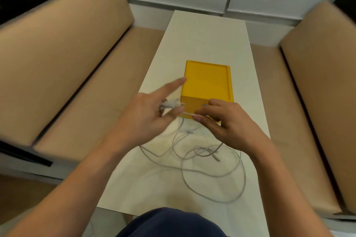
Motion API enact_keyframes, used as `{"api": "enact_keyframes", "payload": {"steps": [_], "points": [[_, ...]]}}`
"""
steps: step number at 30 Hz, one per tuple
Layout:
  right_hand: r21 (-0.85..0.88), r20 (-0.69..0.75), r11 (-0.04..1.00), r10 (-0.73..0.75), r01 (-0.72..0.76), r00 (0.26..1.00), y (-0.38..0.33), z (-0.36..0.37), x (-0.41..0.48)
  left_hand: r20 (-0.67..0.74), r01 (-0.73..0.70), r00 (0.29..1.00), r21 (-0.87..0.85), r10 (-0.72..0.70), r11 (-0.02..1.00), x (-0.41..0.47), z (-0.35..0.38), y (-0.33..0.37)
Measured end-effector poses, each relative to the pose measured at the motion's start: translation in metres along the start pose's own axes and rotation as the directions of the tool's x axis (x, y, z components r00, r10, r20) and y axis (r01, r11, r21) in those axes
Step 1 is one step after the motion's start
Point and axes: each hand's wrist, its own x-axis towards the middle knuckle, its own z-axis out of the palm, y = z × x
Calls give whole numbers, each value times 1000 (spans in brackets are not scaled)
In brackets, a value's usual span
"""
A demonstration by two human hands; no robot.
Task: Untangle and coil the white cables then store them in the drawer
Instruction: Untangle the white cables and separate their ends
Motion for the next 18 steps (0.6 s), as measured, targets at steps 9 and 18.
{"api": "enact_keyframes", "payload": {"steps": [9, 18], "points": [[148, 130, 970, 174, -193, 976, 3, -16, -7, 195, -83, 973, -209, 125, 974, 2, 3, 1], [41, 193, 755, 637, -655, 746, 41, -20, -31, -98, -39, 995, -347, 5, 937, 3, -29, 1]]}}
